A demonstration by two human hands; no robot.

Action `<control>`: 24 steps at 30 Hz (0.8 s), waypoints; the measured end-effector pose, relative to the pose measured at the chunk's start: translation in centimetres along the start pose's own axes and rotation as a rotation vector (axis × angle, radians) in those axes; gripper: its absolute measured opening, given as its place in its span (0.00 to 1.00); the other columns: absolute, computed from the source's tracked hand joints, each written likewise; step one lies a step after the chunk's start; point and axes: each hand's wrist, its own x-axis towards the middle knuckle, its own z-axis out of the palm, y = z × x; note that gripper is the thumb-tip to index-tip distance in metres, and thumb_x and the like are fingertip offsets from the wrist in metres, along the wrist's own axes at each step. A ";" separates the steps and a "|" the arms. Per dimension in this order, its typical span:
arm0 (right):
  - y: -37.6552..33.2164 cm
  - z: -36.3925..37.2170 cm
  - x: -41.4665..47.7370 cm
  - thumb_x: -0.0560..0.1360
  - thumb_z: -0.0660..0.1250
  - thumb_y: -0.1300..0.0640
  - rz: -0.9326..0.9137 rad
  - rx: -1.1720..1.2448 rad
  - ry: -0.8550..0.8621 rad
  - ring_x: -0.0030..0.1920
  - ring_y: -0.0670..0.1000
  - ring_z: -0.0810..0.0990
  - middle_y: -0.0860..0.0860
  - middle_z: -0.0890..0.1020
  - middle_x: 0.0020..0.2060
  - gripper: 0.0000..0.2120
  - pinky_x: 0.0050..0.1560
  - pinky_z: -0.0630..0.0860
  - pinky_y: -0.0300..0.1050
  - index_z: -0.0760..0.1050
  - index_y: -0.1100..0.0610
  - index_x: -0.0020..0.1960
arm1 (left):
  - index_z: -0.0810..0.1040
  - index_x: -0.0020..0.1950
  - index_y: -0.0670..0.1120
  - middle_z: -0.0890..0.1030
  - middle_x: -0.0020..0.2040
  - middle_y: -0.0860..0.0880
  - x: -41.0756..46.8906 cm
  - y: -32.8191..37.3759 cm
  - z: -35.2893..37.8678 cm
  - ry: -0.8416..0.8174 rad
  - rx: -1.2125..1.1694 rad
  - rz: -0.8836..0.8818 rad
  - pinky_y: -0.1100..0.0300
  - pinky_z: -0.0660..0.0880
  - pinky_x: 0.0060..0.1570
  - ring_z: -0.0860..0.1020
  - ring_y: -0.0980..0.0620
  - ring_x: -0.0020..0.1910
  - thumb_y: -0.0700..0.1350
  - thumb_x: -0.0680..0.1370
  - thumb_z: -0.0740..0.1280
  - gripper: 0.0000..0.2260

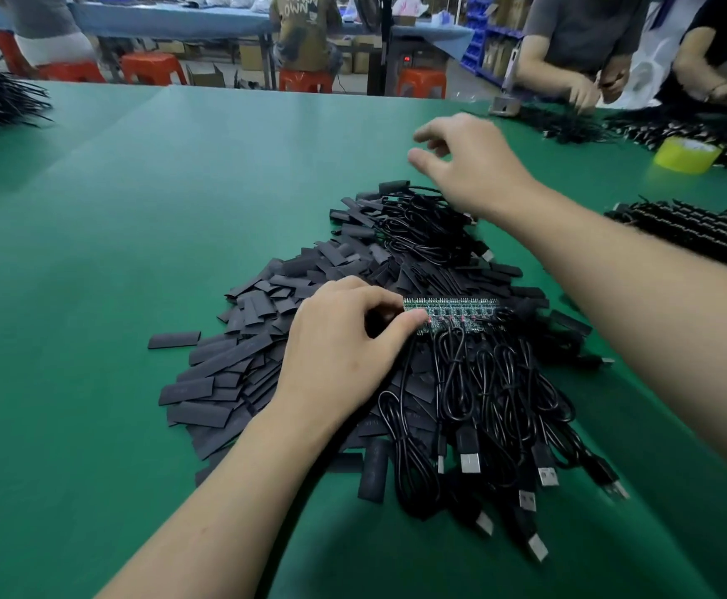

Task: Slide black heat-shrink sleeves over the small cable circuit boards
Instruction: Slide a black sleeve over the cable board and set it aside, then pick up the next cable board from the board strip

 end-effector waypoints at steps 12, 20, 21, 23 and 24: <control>1.2 0.1 -14.0 0.78 0.71 0.53 -0.127 0.412 -0.159 0.42 0.41 0.79 0.41 0.83 0.38 0.05 0.47 0.72 0.40 0.80 0.46 0.44 | 0.88 0.49 0.49 0.87 0.40 0.55 0.4 0.6 -0.5 -0.134 -0.523 -0.094 0.69 0.74 0.43 0.81 0.62 0.38 0.44 0.77 0.76 0.03; 1.6 0.7 -14.0 0.78 0.72 0.58 -0.155 0.633 -0.239 0.40 0.39 0.79 0.46 0.85 0.39 0.03 0.46 0.73 0.33 0.83 0.52 0.45 | 0.87 0.48 0.47 0.86 0.41 0.45 0.4 0.5 -0.6 -0.210 -0.636 -0.159 0.58 0.76 0.47 0.79 0.55 0.39 0.41 0.77 0.74 0.02; 1.7 0.7 -14.0 0.78 0.72 0.59 -0.163 0.650 -0.244 0.41 0.39 0.79 0.48 0.85 0.40 0.03 0.47 0.73 0.34 0.83 0.54 0.46 | 0.86 0.48 0.46 0.86 0.42 0.44 0.4 0.6 -0.6 -0.218 -0.656 -0.165 0.56 0.76 0.48 0.79 0.54 0.40 0.41 0.77 0.74 0.02; 1.7 0.5 -14.1 0.77 0.71 0.58 -0.172 0.720 -0.257 0.41 0.40 0.79 0.48 0.85 0.40 0.02 0.47 0.73 0.34 0.83 0.55 0.46 | 0.86 0.49 0.44 0.85 0.43 0.44 0.4 0.7 -0.6 -0.241 -0.704 -0.168 0.56 0.75 0.49 0.79 0.52 0.41 0.40 0.78 0.73 0.03; 1.6 0.4 -14.2 0.76 0.71 0.56 -0.177 0.755 -0.262 0.41 0.40 0.79 0.47 0.84 0.39 0.03 0.48 0.73 0.34 0.82 0.55 0.46 | 0.86 0.50 0.43 0.86 0.43 0.45 0.4 0.8 -0.6 -0.255 -0.729 -0.165 0.59 0.76 0.49 0.79 0.53 0.41 0.39 0.78 0.73 0.03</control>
